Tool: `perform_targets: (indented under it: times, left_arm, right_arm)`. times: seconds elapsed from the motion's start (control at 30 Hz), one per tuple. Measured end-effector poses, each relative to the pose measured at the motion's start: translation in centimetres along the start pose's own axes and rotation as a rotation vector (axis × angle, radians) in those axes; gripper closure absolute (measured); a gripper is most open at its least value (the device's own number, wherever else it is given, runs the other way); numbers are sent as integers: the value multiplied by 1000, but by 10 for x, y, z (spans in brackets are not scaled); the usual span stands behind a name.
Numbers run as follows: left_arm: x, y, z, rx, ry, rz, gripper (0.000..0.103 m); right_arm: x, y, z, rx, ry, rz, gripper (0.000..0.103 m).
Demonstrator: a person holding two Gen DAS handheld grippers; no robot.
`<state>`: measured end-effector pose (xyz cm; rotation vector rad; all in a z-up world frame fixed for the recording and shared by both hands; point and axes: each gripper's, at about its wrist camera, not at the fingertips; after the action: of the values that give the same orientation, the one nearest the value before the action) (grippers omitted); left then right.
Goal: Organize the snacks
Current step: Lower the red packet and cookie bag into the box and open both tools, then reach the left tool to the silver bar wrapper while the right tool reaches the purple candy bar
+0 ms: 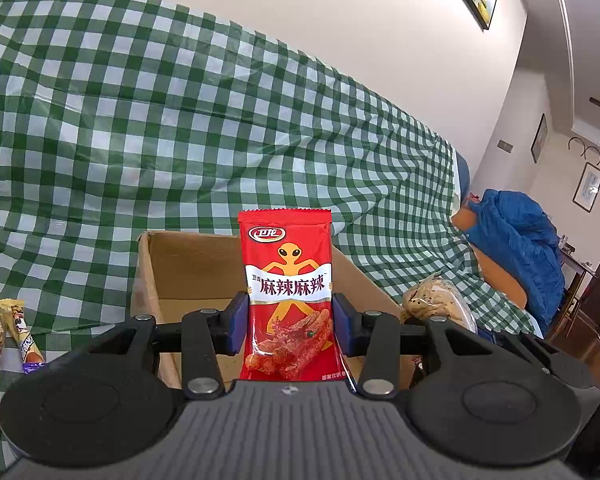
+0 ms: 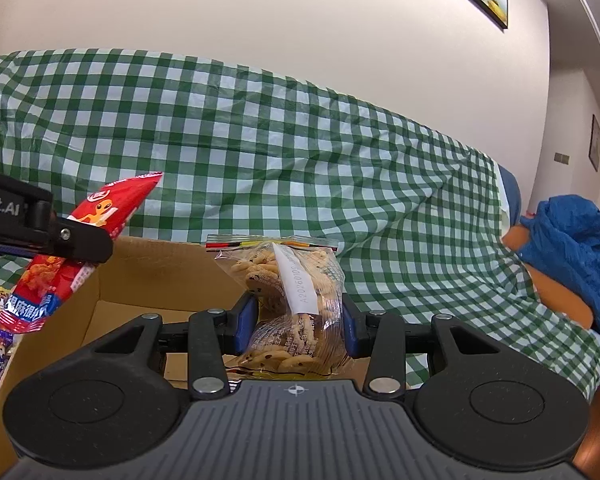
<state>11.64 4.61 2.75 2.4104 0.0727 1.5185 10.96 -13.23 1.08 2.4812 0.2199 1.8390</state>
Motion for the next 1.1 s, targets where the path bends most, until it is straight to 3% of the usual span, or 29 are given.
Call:
perform_targets:
  times: [0.23, 0.3, 0.47, 0.5, 0.6, 0.83, 1.03, 1.1]
  left_arm:
    - [0, 4, 0, -37, 10, -2, 53]
    - [1, 4, -1, -52, 18, -7, 42]
    - [3, -1, -4, -46, 30, -36, 40]
    - [3, -2, -5, -42, 29, -42, 40]
    - [3, -6, -6, -28, 29, -51, 48]
    - [3, -8, -25, 19, 50, 9, 84]
    - [-6, -13, -49, 49, -9, 46, 85]
    - [-2, -16, -59, 67, -21, 83, 85]
  right_arm:
    - [0, 0, 0, 4, -3, -4, 59]
    - [0, -1, 0, 12, -14, -6, 58]
    - [1, -5, -2, 8, -6, -18, 34]
    - [1, -5, -3, 10, -4, -17, 33]
    - [2, -6, -3, 12, -5, -14, 34]
    - [4, -9, -5, 15, 3, -11, 35]
    - [5, -13, -14, 31, 16, 5, 49]
    - [5, -13, -20, 39, 28, 15, 49]
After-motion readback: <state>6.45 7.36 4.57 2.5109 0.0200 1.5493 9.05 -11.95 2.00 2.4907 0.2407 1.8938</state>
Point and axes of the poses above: each gripper's, at about its wrist camera, not at the fingertips, and z roughly the way its jaws point, y to its right, x to its top, and after that the axes turned 3 degrees about z, right-handed
